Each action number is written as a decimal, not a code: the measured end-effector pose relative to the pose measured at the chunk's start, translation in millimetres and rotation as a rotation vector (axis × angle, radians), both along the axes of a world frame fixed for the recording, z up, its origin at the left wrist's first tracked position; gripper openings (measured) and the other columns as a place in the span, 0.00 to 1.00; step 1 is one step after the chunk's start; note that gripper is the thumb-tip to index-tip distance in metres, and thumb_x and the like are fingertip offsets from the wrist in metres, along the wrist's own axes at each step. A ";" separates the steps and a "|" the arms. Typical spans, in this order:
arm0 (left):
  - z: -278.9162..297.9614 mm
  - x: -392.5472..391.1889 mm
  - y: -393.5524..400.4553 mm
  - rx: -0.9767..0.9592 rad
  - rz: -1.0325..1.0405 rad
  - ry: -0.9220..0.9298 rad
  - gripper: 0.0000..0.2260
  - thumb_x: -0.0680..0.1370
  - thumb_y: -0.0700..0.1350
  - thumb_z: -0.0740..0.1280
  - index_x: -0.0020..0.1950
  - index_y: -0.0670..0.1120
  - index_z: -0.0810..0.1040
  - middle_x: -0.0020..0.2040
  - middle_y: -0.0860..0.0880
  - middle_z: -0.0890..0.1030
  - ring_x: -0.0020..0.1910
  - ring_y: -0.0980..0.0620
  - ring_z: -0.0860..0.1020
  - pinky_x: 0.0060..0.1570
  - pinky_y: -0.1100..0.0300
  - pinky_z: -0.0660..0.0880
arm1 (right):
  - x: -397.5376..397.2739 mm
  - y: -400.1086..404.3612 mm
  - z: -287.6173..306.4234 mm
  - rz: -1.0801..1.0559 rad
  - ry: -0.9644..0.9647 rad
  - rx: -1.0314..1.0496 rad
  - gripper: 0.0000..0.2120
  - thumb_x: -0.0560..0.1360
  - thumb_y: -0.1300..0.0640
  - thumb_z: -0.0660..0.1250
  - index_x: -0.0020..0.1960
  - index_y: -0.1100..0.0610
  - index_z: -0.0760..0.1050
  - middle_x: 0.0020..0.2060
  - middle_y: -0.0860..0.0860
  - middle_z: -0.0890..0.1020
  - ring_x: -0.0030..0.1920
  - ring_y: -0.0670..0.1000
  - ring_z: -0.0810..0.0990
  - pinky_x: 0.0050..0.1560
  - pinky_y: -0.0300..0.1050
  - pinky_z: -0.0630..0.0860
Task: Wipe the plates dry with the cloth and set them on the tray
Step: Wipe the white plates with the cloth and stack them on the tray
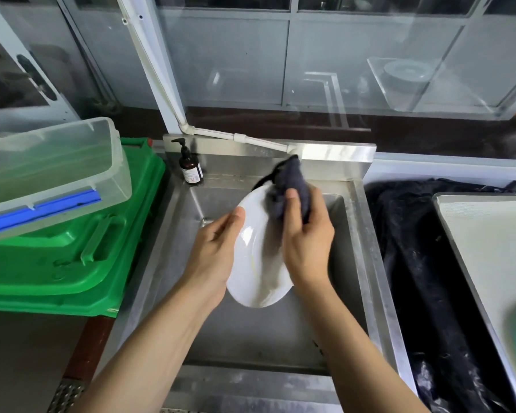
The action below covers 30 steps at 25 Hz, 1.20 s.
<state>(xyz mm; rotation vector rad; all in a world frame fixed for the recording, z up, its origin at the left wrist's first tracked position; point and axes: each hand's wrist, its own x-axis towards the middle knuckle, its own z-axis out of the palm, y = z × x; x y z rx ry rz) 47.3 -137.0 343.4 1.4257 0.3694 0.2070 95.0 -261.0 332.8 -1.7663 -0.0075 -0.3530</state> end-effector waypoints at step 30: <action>16.5 6.2 25.7 -0.447 0.147 0.201 0.19 0.83 0.55 0.62 0.69 0.46 0.77 0.60 0.45 0.84 0.60 0.44 0.82 0.57 0.45 0.79 | -83.3 -13.0 -74.3 0.007 -0.056 -0.002 0.17 0.84 0.47 0.60 0.68 0.53 0.74 0.65 0.48 0.80 0.66 0.46 0.77 0.68 0.40 0.70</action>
